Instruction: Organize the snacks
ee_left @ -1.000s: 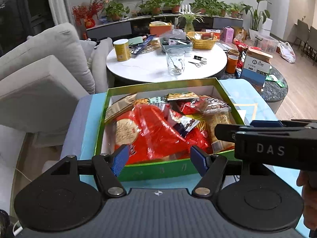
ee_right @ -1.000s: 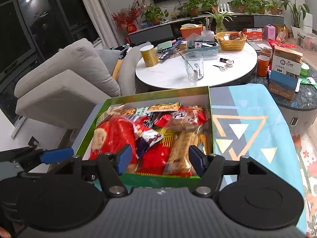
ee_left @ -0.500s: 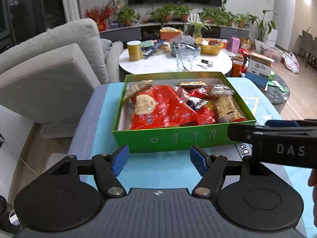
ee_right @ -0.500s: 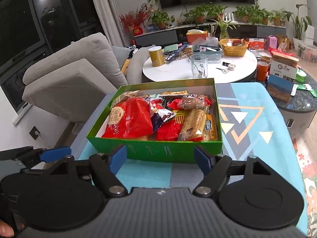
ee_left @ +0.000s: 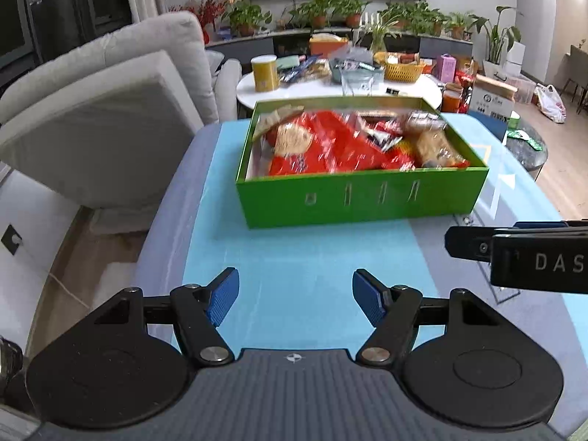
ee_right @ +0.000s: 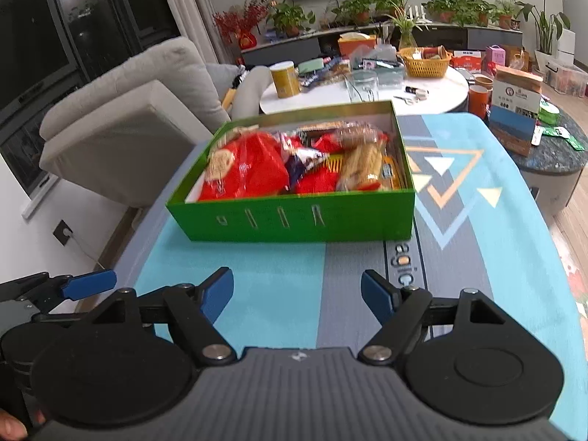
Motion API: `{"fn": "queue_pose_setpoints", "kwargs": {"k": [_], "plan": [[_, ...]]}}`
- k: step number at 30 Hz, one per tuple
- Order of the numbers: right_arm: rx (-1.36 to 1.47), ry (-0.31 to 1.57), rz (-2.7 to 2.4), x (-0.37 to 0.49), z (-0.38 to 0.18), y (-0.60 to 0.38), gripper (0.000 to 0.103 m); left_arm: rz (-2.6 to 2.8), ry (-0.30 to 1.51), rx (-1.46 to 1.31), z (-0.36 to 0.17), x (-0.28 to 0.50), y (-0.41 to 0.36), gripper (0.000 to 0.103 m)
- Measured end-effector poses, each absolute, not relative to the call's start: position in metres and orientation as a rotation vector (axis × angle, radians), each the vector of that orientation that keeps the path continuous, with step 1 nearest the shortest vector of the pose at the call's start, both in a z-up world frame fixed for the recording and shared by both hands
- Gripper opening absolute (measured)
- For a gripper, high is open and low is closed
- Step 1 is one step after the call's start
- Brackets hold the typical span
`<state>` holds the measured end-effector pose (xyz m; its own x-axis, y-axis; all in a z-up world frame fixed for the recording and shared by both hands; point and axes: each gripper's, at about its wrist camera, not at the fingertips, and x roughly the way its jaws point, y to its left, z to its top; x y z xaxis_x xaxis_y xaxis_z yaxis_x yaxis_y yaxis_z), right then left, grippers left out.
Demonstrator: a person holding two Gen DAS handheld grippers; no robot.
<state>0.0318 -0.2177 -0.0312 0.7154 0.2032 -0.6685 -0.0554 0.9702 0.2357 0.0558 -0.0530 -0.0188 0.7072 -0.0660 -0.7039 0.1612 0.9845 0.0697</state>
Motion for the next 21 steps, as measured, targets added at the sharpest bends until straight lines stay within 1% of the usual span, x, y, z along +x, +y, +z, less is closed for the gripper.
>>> {"fn": "queue_pose_setpoints", "kwargs": {"k": [9, 21], "plan": [[0.187, 0.797, 0.143, 0.025, -0.043, -0.211, 0.082, -0.109, 0.778, 0.107, -0.026, 0.046, -0.043, 0.066], [0.166, 0.798, 0.130, 0.019, -0.046, -0.204, 0.082, -0.122, 0.784, 0.082, -0.031, 0.041, -0.039, 0.066]]}}
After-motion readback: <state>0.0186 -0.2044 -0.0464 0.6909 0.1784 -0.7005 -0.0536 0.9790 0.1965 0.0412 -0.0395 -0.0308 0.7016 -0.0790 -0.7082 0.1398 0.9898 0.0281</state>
